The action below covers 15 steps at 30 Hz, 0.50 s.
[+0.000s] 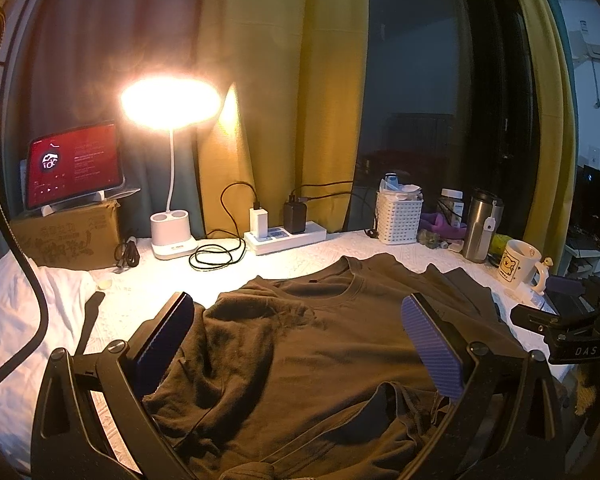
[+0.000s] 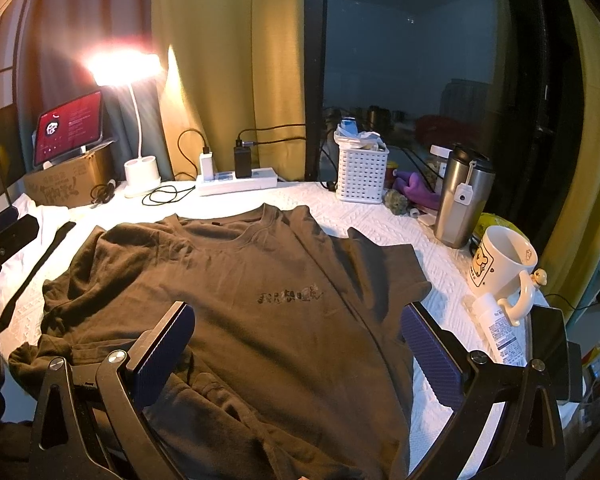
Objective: Fold small clothes
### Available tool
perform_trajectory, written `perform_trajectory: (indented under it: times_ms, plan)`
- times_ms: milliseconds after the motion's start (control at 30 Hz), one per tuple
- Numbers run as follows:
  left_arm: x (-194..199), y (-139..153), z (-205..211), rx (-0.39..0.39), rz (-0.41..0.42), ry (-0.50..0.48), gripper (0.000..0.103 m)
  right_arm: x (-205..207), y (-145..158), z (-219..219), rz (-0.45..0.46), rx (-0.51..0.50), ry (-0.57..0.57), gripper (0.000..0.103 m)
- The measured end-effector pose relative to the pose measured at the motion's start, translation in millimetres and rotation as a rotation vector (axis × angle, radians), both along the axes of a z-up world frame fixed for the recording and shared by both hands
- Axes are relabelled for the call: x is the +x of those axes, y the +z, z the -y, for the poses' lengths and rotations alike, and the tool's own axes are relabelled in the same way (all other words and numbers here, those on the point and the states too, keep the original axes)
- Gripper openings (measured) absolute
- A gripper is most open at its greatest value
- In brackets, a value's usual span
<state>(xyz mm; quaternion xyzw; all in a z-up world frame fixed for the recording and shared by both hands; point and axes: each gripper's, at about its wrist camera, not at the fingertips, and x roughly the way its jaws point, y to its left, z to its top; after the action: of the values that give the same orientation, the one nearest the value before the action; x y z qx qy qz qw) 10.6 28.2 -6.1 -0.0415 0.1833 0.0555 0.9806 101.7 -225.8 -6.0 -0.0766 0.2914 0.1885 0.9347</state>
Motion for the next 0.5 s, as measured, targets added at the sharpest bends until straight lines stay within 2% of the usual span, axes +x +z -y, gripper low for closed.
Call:
perform_trajectory:
  times_ms: [333,500]
  plan:
    - [10.2,1.2,-6.2,0.004,-0.014,0.003,0.102,11.3,-5.0,-6.6,-0.021,-0.010,0.009,0.103]
    - [32.6,-3.2,-12.0,0.002,-0.042,0.008,0.102,30.8,-6.5,-10.6,-0.039,-0.015,0.002,0.103]
